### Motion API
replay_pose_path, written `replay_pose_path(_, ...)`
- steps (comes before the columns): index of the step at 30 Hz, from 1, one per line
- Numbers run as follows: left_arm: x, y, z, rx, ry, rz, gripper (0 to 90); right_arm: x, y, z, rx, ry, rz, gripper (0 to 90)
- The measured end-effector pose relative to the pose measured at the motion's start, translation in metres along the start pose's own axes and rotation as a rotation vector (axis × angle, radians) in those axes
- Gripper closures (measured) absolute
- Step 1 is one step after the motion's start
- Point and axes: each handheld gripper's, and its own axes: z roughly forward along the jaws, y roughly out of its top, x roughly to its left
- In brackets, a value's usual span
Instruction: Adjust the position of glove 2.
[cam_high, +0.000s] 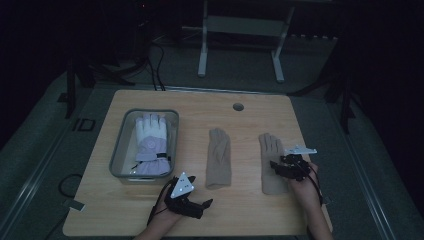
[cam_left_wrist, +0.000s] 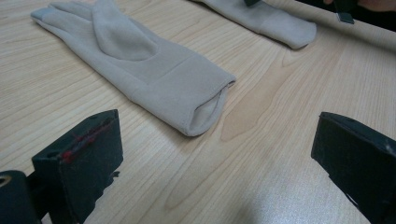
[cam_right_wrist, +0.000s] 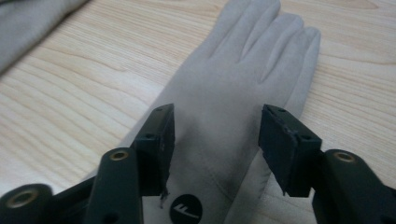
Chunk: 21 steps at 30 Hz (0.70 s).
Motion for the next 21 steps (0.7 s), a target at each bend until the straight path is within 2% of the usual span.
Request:
replay_pose_path(1, 0.0001, 0.0001, 0.0, 0.001, -0.001, 0.0, 2.5, -0.0003, -0.002, 0.0023, 0.005, 0.013, -0.001, 45.2)
replay_pose_path(2, 0.0002, 0.0001, -0.0001, 0.002, -0.002, 0.0, 2.5, -0.0001, -0.0043, 0.0044, 0.008, -0.001, -0.004, 44.3)
replay_pose_path(5, -0.0002, 0.0, 0.0, -0.001, 0.0, 0.002, 2.5, -0.0002, -0.0086, 0.007, -0.003, -0.001, -0.004, 44.0)
replay_pose_path(8, -0.0002, 0.0001, 0.0002, 0.001, -0.001, 0.003, 2.5, 0.0058, -0.0097, 0.0073, -0.006, -0.047, 0.011, 46.7)
replay_pose_path(10, 0.0, 0.0, 0.0002, 0.001, -0.002, 0.001, 2.5, 0.0072, -0.0097, 0.0078, -0.012, -0.058, 0.012, 51.7)
replay_pose_path(15, -0.0006, 0.0, 0.0002, 0.0, 0.002, 0.004, 2.5, 0.0055, -0.0077, 0.0058, 0.003, -0.096, 0.051, 74.6)
replay_pose_path(17, -0.0005, -0.0001, 0.0001, -0.001, 0.004, 0.003, 2.5, 0.0036, -0.0059, 0.005, 0.015, -0.087, 0.1, 76.2)
replay_pose_path(21, -0.0002, 0.0, 0.0002, 0.0, 0.002, 0.0, 2.5, -0.0006, -0.0028, 0.0041, 0.031, -0.066, 0.148, 79.8)
